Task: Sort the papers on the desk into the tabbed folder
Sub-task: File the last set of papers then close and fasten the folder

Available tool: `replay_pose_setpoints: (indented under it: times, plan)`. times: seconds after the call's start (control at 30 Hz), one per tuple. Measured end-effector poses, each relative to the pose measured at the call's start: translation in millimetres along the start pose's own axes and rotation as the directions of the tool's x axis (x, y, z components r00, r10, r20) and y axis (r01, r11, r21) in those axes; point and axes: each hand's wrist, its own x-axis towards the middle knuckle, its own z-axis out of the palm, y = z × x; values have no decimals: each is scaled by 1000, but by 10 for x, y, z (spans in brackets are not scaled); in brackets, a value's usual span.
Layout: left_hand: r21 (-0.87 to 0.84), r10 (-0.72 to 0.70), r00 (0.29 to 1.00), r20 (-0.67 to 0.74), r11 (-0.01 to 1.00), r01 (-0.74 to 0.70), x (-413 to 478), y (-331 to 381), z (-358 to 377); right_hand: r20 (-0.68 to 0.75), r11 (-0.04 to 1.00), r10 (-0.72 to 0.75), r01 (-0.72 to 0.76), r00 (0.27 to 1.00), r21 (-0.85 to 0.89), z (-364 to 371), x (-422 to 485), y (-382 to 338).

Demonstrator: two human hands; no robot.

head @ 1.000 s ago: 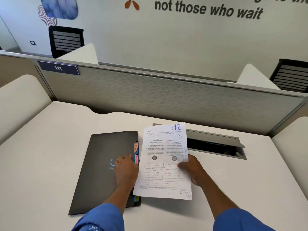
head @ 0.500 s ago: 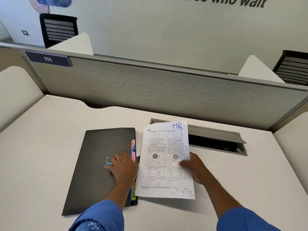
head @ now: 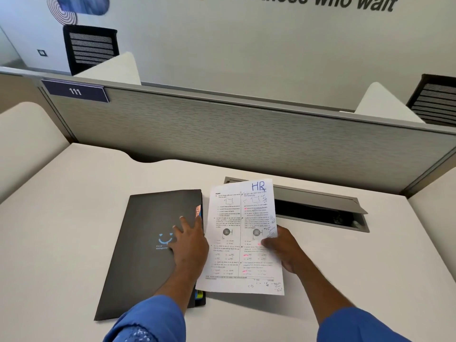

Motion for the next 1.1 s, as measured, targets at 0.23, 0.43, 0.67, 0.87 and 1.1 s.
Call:
replay_pose_setpoints:
  times: [0.23,0.43,0.67,0.87,1.1]
  plan:
    - [86,46,994,103,995,-55,12,40,-107,19,999,-39,38,999,20,53,-34,-27]
    - [51,77,997,15,996,-78,10,-49,-151,33,997,-57,55,998,44,59,-29,-53]
    - [-199,31,995,-95,979,-50,-44,-107,-426,48,997,-71,70,996,17,158,1,-126]
    - [-289,-2,985,-171,956,-48,-96,-148,-516,66,980,-96,106,993,-169,375,14,-243]
    - [-241,-21,980,-197,970,-28,-131,-121,-629,-1,862,-131,114,991,-494,511,32,-417]
